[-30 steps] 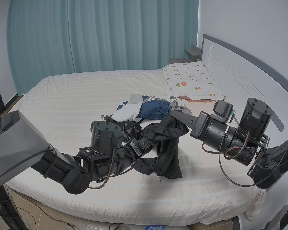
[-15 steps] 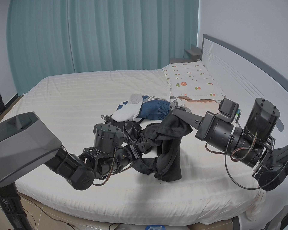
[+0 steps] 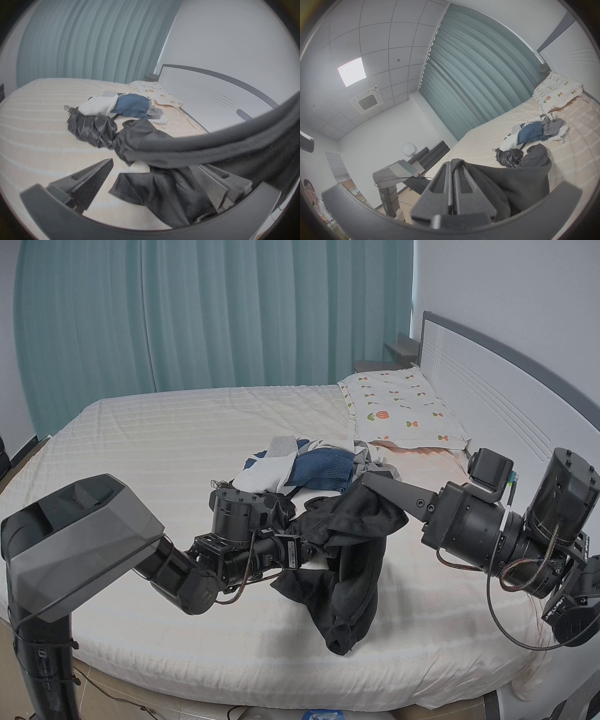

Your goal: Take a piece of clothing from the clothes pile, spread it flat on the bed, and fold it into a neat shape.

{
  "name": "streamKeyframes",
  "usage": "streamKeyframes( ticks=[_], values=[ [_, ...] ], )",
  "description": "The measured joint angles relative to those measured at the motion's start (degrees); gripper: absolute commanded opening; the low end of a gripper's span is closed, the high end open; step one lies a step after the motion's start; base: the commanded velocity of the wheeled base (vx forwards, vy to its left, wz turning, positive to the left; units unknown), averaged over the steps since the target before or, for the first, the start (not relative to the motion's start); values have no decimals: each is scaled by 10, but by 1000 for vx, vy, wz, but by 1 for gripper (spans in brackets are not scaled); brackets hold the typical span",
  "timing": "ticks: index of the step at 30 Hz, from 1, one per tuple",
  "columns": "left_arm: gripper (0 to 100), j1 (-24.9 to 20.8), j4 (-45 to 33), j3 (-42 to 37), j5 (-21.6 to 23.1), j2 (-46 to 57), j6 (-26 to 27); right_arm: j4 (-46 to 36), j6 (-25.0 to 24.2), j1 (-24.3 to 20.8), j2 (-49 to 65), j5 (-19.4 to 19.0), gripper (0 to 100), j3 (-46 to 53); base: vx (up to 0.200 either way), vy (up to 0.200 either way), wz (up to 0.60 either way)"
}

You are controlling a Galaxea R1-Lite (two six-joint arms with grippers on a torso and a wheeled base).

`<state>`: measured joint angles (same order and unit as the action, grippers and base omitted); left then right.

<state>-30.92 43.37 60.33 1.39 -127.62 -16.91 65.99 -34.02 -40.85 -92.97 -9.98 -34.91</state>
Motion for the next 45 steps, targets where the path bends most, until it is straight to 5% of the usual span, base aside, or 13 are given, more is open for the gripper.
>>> streamKeyframes(
  ticks=[15,16,31,40,45],
  values=[
    [100,-3,10,111,-2,-122,-7,-1,1,27,71,-45,0,-4,0,0,0],
    [0,-3,11,117,-5,-129,-13,-1,1,32,73,-47,0,-7,0,0,0],
    [0,-1,13,94,-37,-148,-95,5,-8,101,39,-63,0,-33,0,0,0],
    [0,-2,12,-5,-32,1,-165,12,-10,117,-39,-54,0,-45,0,0,0],
    [0,-2,-9,-56,-33,112,-188,27,-10,126,-78,-19,0,-89,0,0,0]
  ],
)
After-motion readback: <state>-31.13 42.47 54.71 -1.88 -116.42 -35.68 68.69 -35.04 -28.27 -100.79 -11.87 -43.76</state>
